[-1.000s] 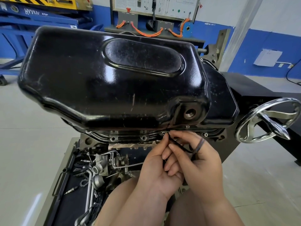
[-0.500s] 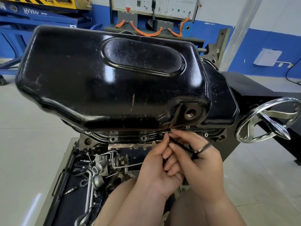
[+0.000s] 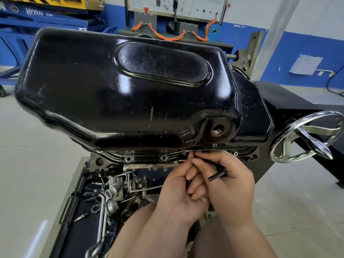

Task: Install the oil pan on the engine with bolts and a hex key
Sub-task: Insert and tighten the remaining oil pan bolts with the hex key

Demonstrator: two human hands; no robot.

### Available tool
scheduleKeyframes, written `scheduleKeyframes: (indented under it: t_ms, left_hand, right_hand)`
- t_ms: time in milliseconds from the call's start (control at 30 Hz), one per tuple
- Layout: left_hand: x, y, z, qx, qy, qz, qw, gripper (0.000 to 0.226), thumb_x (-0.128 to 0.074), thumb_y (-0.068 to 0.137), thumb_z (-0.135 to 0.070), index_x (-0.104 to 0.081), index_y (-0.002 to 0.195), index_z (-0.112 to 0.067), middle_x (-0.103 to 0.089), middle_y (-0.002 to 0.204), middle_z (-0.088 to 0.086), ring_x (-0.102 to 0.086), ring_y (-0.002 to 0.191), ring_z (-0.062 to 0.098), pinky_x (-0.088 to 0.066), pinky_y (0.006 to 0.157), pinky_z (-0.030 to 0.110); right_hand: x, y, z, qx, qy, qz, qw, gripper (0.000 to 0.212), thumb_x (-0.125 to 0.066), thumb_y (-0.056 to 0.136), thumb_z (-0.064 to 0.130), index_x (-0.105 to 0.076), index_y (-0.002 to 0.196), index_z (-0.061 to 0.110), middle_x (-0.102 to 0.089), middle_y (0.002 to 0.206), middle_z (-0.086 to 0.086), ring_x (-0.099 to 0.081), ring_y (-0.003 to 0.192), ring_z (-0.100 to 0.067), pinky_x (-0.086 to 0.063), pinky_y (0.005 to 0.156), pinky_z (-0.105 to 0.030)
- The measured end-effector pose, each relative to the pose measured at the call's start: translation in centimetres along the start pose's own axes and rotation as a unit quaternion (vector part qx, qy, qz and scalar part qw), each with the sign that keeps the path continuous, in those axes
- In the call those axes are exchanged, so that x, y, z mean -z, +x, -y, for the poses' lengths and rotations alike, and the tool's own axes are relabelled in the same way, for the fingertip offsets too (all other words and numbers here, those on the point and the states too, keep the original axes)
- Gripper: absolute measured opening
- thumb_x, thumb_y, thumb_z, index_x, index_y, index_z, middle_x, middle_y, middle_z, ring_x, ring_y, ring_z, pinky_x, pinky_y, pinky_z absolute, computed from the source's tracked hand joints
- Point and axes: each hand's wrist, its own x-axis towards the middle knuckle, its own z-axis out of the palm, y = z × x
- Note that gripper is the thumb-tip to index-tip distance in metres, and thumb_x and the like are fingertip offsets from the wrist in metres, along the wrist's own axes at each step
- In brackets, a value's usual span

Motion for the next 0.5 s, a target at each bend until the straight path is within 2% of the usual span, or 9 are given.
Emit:
scheduleKeyframes:
  t_ms: [233, 300, 367, 433, 500]
  left_hand:
    - [-0.5, 0.3, 0.3, -0.024, 0.014, -0.019, 0.999, 0.027, -0.055, 0.077, -0.02, -0.058, 0.053, -0.007, -0.034, 0.037, -0.006, -0.025, 0.022, 0.005, -0.018, 0.021, 0.015]
    - [-0.6, 0.3, 0.3, -0.02, 0.012, -0.019, 1.0, 0.026, -0.057, 0.075, -0.019, -0.055, 0.052, -0.007, -0.033, 0.037, -0.005, -0.025, 0.021, 0.006, -0.018, 0.021, 0.015]
    - [-0.5, 0.3, 0.3, -0.016, 0.014, -0.026, 0.999, 0.024, -0.06, 0.073, -0.019, -0.053, 0.053, -0.008, -0.032, 0.036, -0.005, -0.025, 0.021, 0.006, -0.018, 0.022, 0.015]
    - [-0.4, 0.3, 0.2, -0.013, 0.019, -0.032, 0.999, 0.02, -0.062, 0.074, -0.02, -0.058, 0.059, -0.007, -0.031, 0.036, -0.005, -0.024, 0.023, 0.007, -0.019, 0.024, 0.014]
    - [-0.2, 0.3, 0.2, -0.012, 0.016, -0.037, 0.999, 0.016, -0.063, 0.077, -0.02, -0.062, 0.067, -0.008, -0.032, 0.039, -0.007, -0.026, 0.027, 0.005, -0.019, 0.03, 0.012]
  right_hand:
    - [0.0, 0.0, -0.1, 0.007, -0.023, -0.025, 0.999, 0.019, -0.073, 0.073, 0.016, -0.067, 0.077, 0.033, -0.069, 0.08, 0.014, -0.064, 0.078, 0.002, -0.044, 0.07, -0.006]
    - [0.5, -0.1, 0.1, 0.011, -0.04, -0.005, 0.999, 0.015, -0.073, 0.073, 0.018, -0.069, 0.081, 0.03, -0.069, 0.078, 0.015, -0.065, 0.081, 0.001, -0.046, 0.072, -0.009]
    - [1.4, -0.2, 0.6, 0.032, -0.069, 0.022, 0.997, 0.017, -0.073, 0.074, 0.024, -0.068, 0.091, 0.028, -0.068, 0.088, 0.018, -0.064, 0.088, 0.002, -0.047, 0.077, -0.011]
    - [2.6, -0.1, 1.2, 0.072, -0.103, 0.058, 0.99, 0.025, -0.068, 0.077, 0.039, -0.065, 0.1, 0.027, -0.065, 0.096, 0.021, -0.061, 0.091, 0.004, -0.044, 0.078, -0.008]
    - [3.9, 0.1, 1.9, 0.115, -0.142, 0.098, 0.978, 0.032, -0.062, 0.082, 0.049, -0.064, 0.103, 0.024, -0.063, 0.096, 0.02, -0.059, 0.087, 0.004, -0.043, 0.076, -0.009]
